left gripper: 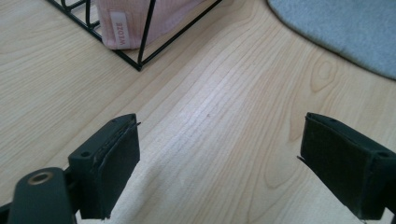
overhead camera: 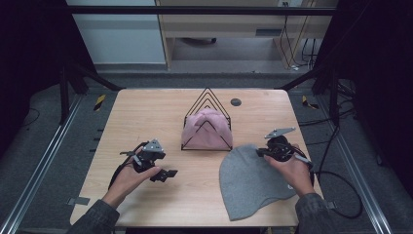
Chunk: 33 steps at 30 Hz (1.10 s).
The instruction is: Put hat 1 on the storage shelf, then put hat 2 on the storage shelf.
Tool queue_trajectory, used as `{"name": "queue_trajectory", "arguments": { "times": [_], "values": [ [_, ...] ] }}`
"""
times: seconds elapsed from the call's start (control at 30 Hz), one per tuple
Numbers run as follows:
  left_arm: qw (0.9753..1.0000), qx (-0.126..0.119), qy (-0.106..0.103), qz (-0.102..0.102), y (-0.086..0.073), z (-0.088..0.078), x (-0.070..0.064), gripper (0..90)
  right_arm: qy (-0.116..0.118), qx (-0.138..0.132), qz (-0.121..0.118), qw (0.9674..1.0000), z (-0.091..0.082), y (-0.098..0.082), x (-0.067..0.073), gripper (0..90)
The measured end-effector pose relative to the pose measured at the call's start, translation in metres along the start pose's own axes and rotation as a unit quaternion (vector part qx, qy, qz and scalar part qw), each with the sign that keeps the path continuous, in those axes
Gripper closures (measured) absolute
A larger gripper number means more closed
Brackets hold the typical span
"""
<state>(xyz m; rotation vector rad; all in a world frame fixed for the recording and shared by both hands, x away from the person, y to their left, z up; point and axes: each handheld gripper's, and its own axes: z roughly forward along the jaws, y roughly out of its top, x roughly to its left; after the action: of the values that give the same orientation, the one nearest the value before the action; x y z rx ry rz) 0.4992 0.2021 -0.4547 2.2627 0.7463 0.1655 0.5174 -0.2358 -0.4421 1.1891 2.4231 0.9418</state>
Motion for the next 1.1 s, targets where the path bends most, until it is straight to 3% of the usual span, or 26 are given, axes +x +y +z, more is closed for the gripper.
{"name": "queue_trajectory", "arguments": {
  "times": [0.2, 0.43, 0.77, 0.87, 1.1],
  "values": [
    [0.9999, 0.004, -0.012, 0.004, -0.002, 0.006, -0.003, 12.6, 0.015, -0.053, -0.036, 0.9978, -0.03, 0.015, 0.023, 86.0],
    [0.9997, 0.01, -0.019, 0.012, -0.002, 0.011, -0.007, 13.4, 0.03, -0.079, -0.066, 0.9942, -0.046, 0.027, 0.046, 86.1],
    [0.9988, -0.012, -0.039, 0.025, 0.001, 0.006, -0.013, 14.2, 0.055, -0.128, -0.115, 0.9836, -0.074, 0.053, 0.083, 86.1],
    [0.998, -0.019, -0.049, 0.036, 0.003, 0.004, -0.014, 14.2, 0.066, -0.14, -0.13, 0.9794, -0.077, 0.06, 0.093, 86.1],
    [0.9968, -0.023, -0.064, 0.042, 0.004, 0.001, -0.016, 14.1, 0.083, -0.149, -0.146, 0.9745, -0.077, 0.076, 0.106, 86.1]
  ]
}}
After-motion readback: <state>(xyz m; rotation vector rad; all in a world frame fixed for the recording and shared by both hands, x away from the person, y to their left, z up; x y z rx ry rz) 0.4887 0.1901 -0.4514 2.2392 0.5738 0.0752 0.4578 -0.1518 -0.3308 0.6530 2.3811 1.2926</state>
